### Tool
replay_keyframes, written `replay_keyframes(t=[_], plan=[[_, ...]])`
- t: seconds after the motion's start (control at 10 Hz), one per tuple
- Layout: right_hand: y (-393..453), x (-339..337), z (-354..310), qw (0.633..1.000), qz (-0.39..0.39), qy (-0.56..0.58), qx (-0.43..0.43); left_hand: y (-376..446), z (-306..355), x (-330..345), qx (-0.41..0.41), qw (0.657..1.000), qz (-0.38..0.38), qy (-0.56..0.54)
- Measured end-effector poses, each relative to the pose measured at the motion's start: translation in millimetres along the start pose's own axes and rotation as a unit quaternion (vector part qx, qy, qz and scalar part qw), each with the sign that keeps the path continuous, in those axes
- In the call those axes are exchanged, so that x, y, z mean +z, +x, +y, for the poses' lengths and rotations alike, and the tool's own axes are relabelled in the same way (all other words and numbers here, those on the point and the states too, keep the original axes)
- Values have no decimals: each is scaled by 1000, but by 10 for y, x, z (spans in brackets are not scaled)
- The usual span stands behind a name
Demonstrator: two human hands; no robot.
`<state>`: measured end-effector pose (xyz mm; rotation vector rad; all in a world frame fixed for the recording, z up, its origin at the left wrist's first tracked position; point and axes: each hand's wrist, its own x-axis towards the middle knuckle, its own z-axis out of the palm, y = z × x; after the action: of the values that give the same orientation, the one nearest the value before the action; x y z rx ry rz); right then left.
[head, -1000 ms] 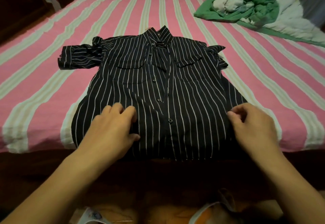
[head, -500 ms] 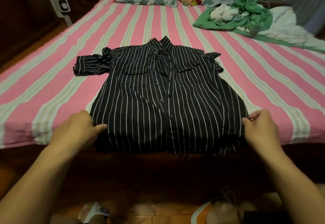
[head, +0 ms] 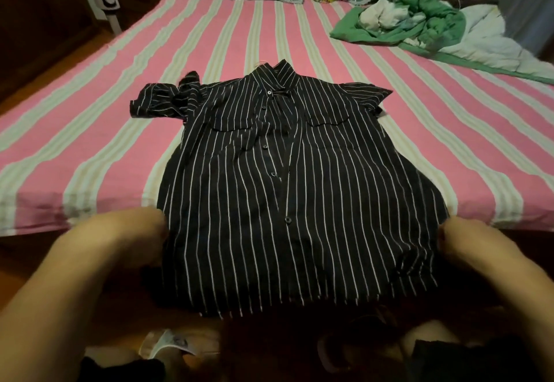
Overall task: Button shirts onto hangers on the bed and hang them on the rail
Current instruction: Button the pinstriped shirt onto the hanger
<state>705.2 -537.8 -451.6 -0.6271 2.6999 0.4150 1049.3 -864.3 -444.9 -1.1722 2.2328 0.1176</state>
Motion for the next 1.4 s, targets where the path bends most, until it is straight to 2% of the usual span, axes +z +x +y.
replay_keyframes(t=[0.1, 0.2, 0.3, 0.4, 0.5, 0.6, 0.8, 0.9, 1.0, 1.1, 1.2, 1.3, 1.4], plan=[[46, -19, -77, 999, -9, -33, 1, 47, -47, -16, -8, 999, 25, -26], [-151, -384, -372, 998, 17, -34, -43, -18, -46, -193, 9, 988, 102, -114], [-182, -614, -842, 975, 135, 94, -152, -122, 373, -466, 113, 930, 190, -295], [-196, -722, -1562, 916, 163, 237, -279, -33, 892, -553, 149, 888, 228, -371], [-78, -605, -2028, 910, 151, 280, -265, 207, 1191, -448, 137, 892, 262, -343], [33, -527, -2196, 941, 170, 193, -221, 321, 1310, -399, 132, 905, 284, -288], [153, -679, -2308, 958, 119, 174, -193, 351, 1383, -470, 95, 902, 281, -314], [209, -743, -2245, 956, 91, 203, -192, 344, 1420, -508, 88, 909, 256, -316], [263, -742, -2074, 938, 77, 277, -194, 377, 1415, -541, 83, 917, 239, -309], [231, -679, -1910, 866, -3, 463, -191, 431, 1378, -592, 100, 910, 202, -347], [160, -654, -1885, 742, -95, 644, -158, 467, 1357, -643, 128, 830, 172, -515], [141, -604, -1908, 712, -99, 677, -157, 459, 1376, -646, 137, 738, 116, -650], [112, -558, -1903, 731, -94, 649, -187, 454, 1432, -607, 144, 764, 126, -616]])
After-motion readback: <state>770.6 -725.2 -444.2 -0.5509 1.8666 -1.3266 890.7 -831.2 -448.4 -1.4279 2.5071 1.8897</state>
